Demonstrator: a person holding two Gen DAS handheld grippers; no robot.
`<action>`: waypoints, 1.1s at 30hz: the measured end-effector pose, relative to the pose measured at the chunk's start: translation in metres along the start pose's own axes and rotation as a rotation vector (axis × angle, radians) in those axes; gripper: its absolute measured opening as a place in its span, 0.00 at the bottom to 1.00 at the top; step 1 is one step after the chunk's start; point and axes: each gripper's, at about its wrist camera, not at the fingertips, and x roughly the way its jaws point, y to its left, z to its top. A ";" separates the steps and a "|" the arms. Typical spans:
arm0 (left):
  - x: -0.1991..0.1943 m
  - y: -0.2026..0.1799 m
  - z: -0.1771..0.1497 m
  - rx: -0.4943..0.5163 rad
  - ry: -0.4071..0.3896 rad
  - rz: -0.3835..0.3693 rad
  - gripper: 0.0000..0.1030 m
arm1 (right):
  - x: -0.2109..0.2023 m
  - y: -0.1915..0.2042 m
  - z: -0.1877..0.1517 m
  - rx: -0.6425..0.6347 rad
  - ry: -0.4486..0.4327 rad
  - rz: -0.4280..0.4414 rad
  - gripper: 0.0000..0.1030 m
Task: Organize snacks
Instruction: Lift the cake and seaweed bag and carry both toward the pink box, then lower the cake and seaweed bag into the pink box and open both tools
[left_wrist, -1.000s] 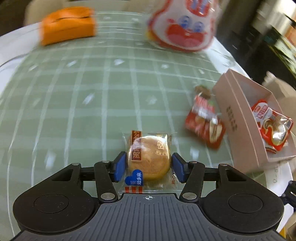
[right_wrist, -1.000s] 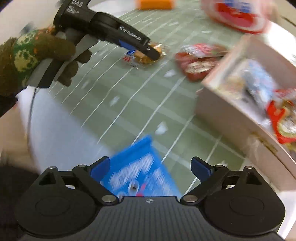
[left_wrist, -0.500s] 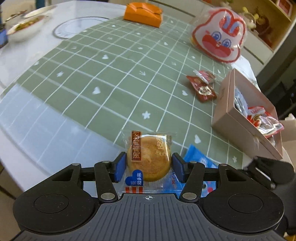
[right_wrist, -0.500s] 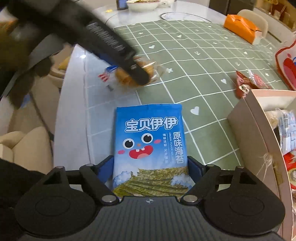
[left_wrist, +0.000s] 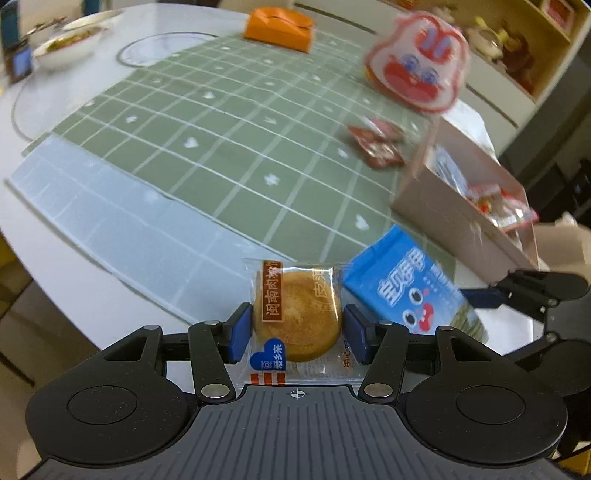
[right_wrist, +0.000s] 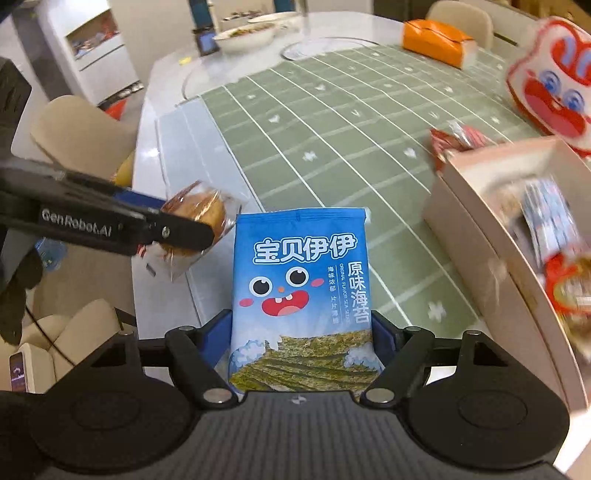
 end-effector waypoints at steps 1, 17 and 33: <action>0.000 -0.005 -0.001 0.027 0.002 -0.005 0.57 | -0.004 0.000 -0.003 0.015 -0.001 -0.009 0.75; 0.015 -0.094 0.080 0.224 -0.103 -0.318 0.57 | -0.118 -0.077 0.019 0.243 -0.338 -0.289 0.75; 0.085 -0.159 0.175 0.250 -0.100 -0.353 0.55 | -0.057 -0.175 0.010 0.431 -0.241 -0.289 0.83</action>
